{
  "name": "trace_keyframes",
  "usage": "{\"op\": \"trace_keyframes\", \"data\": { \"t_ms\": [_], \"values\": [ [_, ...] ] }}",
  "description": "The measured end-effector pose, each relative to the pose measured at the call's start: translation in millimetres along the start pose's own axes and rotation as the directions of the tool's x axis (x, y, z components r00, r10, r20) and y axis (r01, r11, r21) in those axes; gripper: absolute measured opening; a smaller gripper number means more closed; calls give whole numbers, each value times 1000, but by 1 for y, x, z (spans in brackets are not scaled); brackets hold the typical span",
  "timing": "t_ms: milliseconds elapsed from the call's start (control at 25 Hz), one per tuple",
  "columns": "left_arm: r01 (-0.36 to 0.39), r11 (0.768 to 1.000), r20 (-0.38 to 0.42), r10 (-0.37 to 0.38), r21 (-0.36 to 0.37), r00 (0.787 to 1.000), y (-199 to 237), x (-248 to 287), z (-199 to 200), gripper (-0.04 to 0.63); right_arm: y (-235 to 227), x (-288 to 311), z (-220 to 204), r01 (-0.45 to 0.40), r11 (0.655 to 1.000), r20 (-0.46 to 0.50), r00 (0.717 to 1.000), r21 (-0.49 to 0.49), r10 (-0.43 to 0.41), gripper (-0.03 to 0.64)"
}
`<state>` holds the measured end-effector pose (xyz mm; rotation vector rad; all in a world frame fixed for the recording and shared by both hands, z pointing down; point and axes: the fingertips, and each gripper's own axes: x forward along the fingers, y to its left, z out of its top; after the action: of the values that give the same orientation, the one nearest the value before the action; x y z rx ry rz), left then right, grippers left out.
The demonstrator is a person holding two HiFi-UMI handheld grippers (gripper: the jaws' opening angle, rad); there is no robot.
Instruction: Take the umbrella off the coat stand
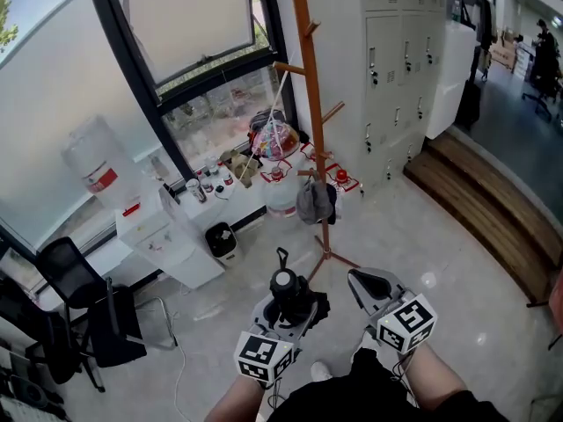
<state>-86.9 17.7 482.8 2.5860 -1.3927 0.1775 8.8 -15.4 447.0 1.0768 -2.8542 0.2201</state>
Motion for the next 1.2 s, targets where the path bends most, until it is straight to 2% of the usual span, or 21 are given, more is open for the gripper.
{"op": "trace_keyframes", "data": {
  "t_ms": [480,1200],
  "values": [
    [20,1000,20,-21,10,1000,-11,8,5,264,-5,-10,2,14,1000,4,1000,-26,-14,54],
    [43,999,4,-43,21,999,-14,1,1,263,3,-14,1,36,999,5,999,-23,-36,54]
  ]
}}
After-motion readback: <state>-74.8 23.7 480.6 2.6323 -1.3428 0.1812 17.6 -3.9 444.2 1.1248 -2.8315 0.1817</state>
